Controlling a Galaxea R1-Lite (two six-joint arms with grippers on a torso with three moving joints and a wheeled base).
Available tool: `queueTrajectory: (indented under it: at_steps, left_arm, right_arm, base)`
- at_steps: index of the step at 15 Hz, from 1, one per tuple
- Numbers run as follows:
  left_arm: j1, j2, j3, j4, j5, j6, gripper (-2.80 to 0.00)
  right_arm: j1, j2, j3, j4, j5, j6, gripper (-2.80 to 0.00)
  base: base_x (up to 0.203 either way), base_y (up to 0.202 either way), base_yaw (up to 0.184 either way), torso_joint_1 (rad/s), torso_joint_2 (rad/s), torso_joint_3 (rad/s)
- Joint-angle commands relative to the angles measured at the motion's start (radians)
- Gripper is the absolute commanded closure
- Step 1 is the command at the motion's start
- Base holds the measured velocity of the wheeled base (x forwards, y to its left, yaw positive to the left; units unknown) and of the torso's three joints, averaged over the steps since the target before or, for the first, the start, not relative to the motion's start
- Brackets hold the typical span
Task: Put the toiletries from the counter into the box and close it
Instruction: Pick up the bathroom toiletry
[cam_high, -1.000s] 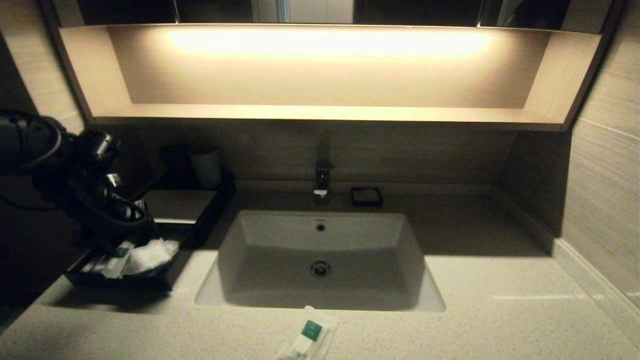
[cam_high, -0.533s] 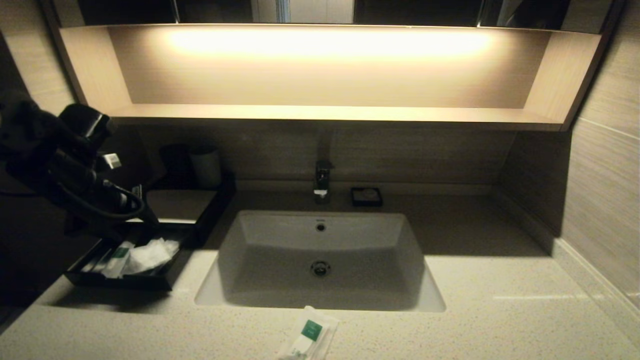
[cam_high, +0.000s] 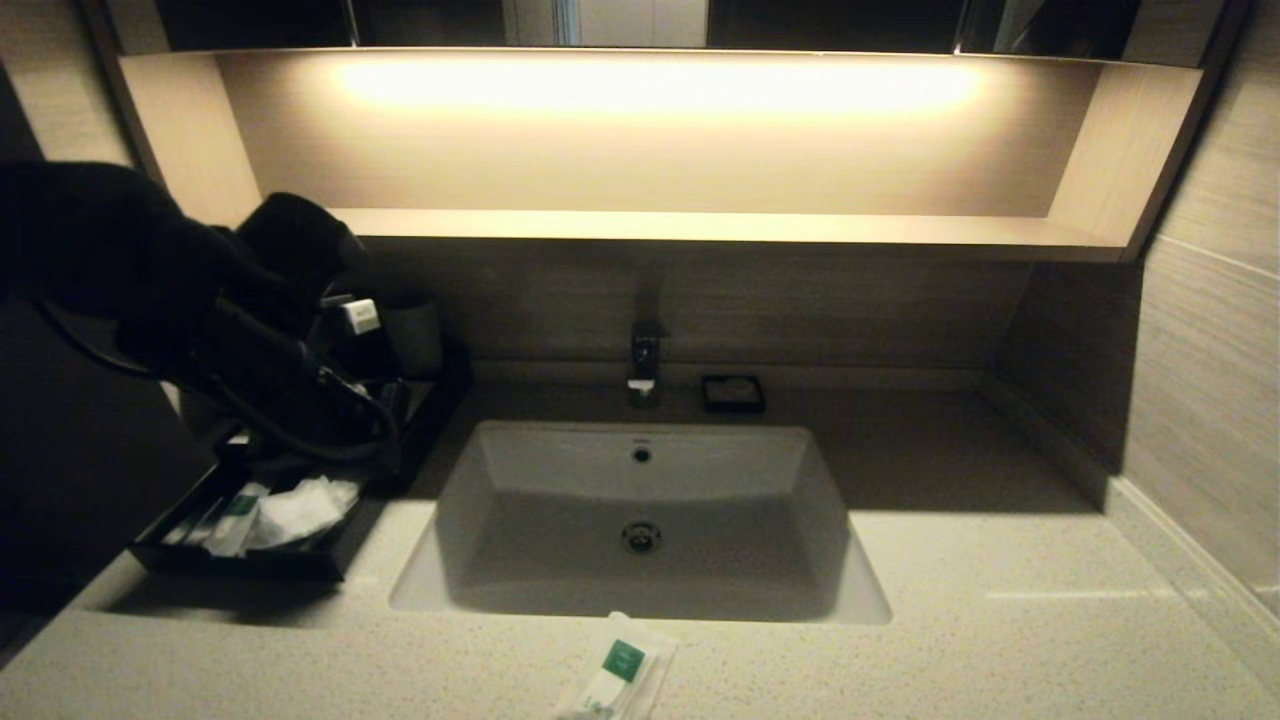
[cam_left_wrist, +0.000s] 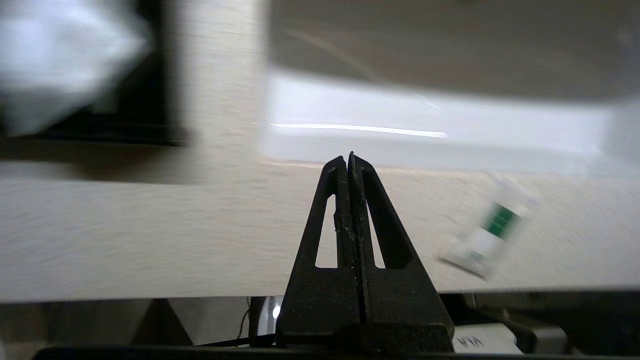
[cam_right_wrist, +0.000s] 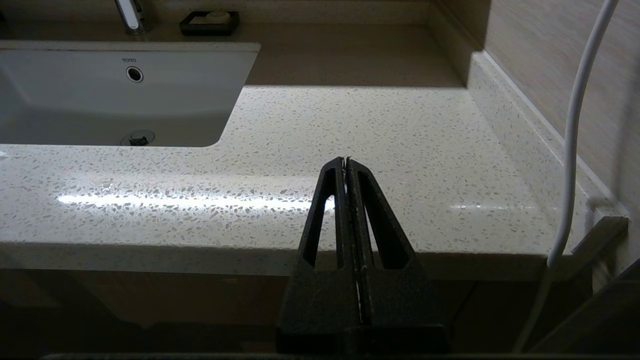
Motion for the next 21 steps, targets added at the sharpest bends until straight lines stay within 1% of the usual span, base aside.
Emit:
queueTrajectory:
  at_steps: [1,5,8,11,13,17,21]
  left_arm:
    - [-0.090,0.020,-0.004,0.003,0.000,-0.046,0.00]
    - [-0.219,0.061,-0.008,0.001,0.000,-0.111,0.00]
    - [-0.300,0.094,-0.020,-0.002,0.001,-0.137,0.00]
    - [-0.361,0.113,-0.038,-0.004,0.002,-0.141,0.00]
    - [-0.403,0.125,-0.048,-0.005,0.004,-0.132,0.00]
    - [-0.495,0.173,-0.075,-0.004,0.007,-0.140,0.00]
    - [-0.542,0.203,-0.075,0.001,0.010,-0.156,0.00]
  right_arm:
    - [0.000,0.000,0.002,0.000,0.001,-0.001,0.00]
    - [0.000,0.000,0.002,0.000,-0.001,-0.001,0.00]
    - [0.000,0.000,0.002,0.000,0.001,-0.001,0.00]
    - [0.000,0.000,0.002,0.000,0.001,-0.001,0.00]
    - [0.000,0.000,0.002,0.000,0.000,-0.001,0.00]
    - [0.000,0.000,0.002,0.000,0.001,-0.001,0.00]
    - [0.000,0.000,0.002,0.000,0.001,-0.001,0.00]
  base:
    - [0.000,0.000,0.000,0.000,0.00,0.000]
    - [0.000,0.000,0.000,0.000,0.00,0.000]
    - [0.000,0.000,0.000,0.000,0.00,0.000]
    - [0.000,0.000,0.000,0.000,0.00,0.000]
    - [0.000,0.000,0.000,0.000,0.00,0.000]
    - [0.000,0.000,0.000,0.000,0.00,0.000]
    - [0.000,0.000,0.000,0.000,0.00,0.000]
